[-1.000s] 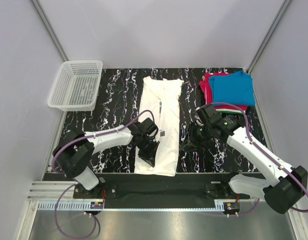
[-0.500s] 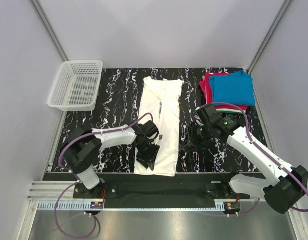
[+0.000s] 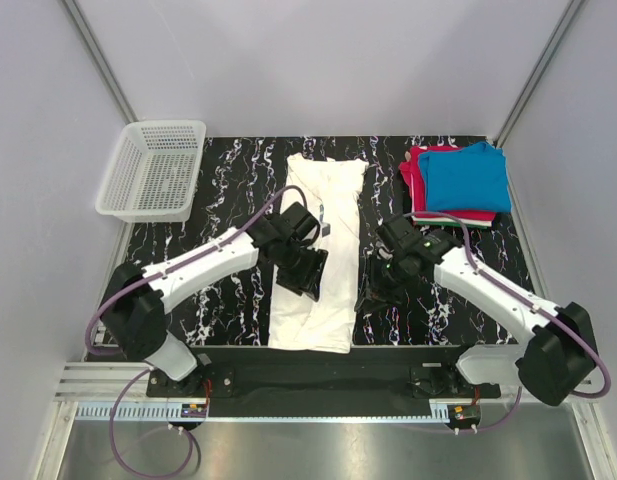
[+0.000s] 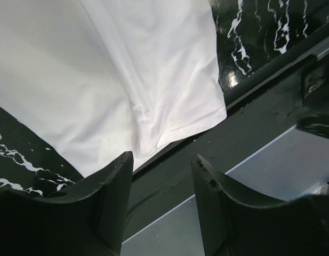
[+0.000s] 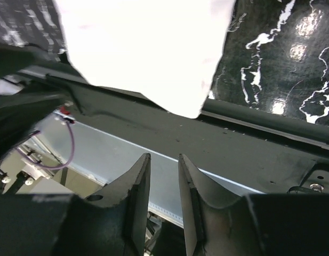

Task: Fold and stack the t-shirts
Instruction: Fold the tshirt

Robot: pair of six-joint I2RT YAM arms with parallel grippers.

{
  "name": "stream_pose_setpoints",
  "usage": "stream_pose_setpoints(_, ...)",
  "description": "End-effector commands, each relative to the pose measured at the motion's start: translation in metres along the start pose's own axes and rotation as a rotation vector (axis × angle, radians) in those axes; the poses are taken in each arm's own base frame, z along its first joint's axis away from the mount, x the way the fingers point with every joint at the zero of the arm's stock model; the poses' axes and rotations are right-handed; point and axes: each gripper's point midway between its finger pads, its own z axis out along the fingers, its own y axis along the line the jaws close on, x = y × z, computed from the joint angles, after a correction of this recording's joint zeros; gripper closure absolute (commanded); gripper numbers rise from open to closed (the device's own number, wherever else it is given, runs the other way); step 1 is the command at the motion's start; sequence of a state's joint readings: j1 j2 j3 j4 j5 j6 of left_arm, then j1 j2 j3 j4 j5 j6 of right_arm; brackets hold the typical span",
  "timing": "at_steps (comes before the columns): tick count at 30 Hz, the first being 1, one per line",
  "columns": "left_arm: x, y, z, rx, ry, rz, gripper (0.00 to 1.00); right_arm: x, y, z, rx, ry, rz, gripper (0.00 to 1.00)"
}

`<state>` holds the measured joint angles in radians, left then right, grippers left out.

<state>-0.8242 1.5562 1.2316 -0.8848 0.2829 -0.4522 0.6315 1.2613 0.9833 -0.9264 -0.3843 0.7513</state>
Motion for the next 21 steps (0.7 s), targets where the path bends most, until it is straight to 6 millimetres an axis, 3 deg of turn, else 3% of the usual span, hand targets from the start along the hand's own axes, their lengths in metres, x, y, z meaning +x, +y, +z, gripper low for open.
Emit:
stream_pose_setpoints(1,-0.017,0.008,-0.001,-0.025,-0.041,0.017,0.48,0.006,-0.009,0.028,0.020,0.045,-0.006,0.66)
stream_pose_setpoints(5,-0.030,0.006,0.025,0.007,0.002,0.043,0.48,0.010,-0.012,0.048,0.032,0.073,0.000,0.66)
stream_pose_setpoints(13,-0.068,-0.003,0.047,0.060,0.020,0.082,0.50,0.009,0.006,0.072,0.020,0.108,-0.021,0.66)
stream_pose_setpoints(21,-0.074,0.011,0.071,0.045,0.062,0.092,0.50,0.014,0.004,0.097,0.075,0.147,-0.024,0.66)
